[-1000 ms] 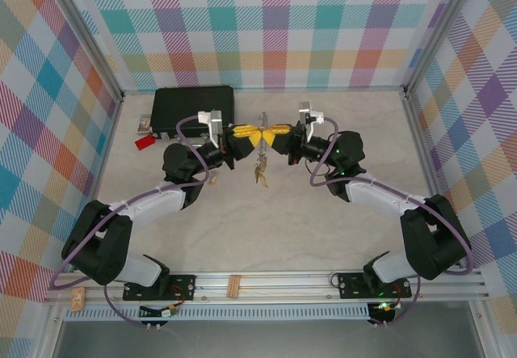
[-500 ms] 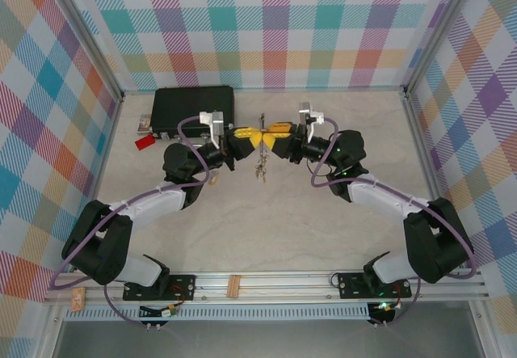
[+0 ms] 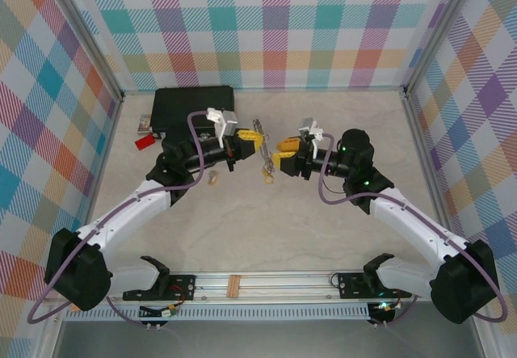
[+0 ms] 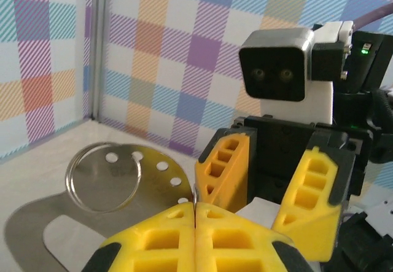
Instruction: Put the keys on the keyring
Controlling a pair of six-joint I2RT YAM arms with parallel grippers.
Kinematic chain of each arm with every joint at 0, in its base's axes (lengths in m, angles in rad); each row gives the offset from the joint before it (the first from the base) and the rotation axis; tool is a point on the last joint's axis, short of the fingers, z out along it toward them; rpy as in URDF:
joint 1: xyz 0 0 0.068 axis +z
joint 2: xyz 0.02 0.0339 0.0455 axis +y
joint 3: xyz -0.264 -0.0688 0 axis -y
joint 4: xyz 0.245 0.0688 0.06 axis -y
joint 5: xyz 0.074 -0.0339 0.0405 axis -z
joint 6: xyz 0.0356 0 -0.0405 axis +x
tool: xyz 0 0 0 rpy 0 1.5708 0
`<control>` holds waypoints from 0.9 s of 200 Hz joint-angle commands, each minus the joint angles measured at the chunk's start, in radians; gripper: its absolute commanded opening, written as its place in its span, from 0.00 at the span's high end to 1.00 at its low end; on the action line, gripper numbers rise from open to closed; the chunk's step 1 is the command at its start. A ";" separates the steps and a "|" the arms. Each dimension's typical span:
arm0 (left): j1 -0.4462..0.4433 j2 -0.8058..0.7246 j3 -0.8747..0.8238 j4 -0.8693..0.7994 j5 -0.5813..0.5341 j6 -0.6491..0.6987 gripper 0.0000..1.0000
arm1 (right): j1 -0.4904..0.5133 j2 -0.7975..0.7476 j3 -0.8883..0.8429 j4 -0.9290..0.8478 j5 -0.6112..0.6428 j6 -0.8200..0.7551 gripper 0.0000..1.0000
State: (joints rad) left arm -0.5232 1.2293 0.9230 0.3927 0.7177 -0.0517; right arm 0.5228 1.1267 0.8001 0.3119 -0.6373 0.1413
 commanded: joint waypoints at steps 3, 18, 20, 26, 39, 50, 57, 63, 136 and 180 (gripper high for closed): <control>-0.039 -0.032 0.116 -0.423 -0.101 0.255 1.00 | -0.006 0.004 0.036 -0.136 0.012 -0.106 0.60; -0.056 -0.029 0.176 -0.585 -0.142 0.323 1.00 | -0.006 0.015 0.046 -0.155 0.003 -0.124 0.60; -0.058 -0.027 0.184 -0.605 -0.147 0.330 1.00 | -0.006 0.017 0.047 -0.157 0.002 -0.127 0.60; -0.061 -0.025 0.205 -0.655 -0.163 0.353 1.00 | -0.006 0.022 0.048 -0.163 -0.002 -0.136 0.60; -0.075 -0.016 0.252 -0.792 -0.198 0.406 1.00 | -0.006 0.031 0.051 -0.169 -0.016 -0.152 0.60; -0.085 -0.002 0.289 -0.876 -0.224 0.444 1.00 | -0.006 0.041 0.055 -0.174 -0.027 -0.160 0.60; -0.088 0.010 0.313 -0.922 -0.232 0.463 1.00 | -0.006 0.049 0.061 -0.181 -0.032 -0.169 0.61; -0.089 0.019 0.330 -0.956 -0.238 0.474 1.00 | -0.006 0.055 0.067 -0.187 -0.040 -0.176 0.61; -0.100 0.081 0.427 -1.112 -0.260 0.570 1.00 | 0.010 0.150 0.150 -0.183 -0.205 -0.247 0.63; -0.101 0.081 0.427 -1.107 -0.251 0.572 1.00 | 0.028 0.235 0.243 -0.288 -0.277 -0.333 0.65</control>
State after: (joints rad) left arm -0.6182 1.3163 1.3148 -0.7063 0.4549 0.4992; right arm 0.5396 1.3289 0.9943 0.0860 -0.8284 -0.1169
